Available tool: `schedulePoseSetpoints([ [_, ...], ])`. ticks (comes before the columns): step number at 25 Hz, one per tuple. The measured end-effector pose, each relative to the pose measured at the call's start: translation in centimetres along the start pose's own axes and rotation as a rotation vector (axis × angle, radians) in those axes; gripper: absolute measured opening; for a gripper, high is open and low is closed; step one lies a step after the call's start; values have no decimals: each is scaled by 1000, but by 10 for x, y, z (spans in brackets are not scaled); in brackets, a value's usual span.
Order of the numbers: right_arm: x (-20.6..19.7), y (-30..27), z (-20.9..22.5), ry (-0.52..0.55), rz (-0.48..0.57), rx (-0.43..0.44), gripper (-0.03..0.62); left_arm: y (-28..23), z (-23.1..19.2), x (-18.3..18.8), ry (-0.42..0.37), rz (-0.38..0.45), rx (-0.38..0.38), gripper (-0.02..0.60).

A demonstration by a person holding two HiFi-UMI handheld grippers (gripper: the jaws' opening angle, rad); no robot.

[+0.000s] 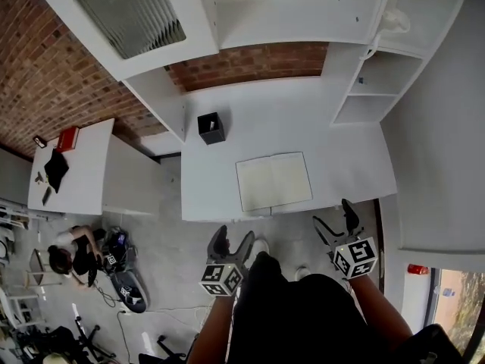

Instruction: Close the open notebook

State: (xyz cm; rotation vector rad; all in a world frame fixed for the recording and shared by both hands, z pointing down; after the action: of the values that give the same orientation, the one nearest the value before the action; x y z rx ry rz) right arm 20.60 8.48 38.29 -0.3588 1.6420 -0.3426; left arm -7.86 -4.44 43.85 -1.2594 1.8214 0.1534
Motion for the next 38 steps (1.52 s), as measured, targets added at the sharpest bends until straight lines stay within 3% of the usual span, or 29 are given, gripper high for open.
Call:
schedulePoseSetpoints([
  [9,5,-65,-18,-18,-65,-26,390,-49,-57,-1,51,-129,-30,357],
  [13,-15,-83,-14,-60,-124,4,390,-66,-69,-16,129,-169,-8,357],
  [21,-39,-123,-22,14,-191,157,390,-90,-91,-53,314,-177,108,357],
  [32,-59,-190,-44,111,-259,314,390,-132,-126,-88,410,-238,156,357],
  [38,-53,-243,-42,231,-264,399,389,-141,-142,-93,453,-216,201,357],
])
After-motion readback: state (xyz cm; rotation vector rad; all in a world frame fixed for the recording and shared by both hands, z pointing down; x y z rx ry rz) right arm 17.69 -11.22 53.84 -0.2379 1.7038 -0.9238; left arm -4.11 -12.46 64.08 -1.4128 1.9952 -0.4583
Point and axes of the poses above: the fingertips, and each gripper's own axes: y backward along the fingers, z to its right, x out of its top, the point moved 7 cm from there along y, backward along the fingers, and after that the axes turned 13 degrees about y, right-handed, at the moved point
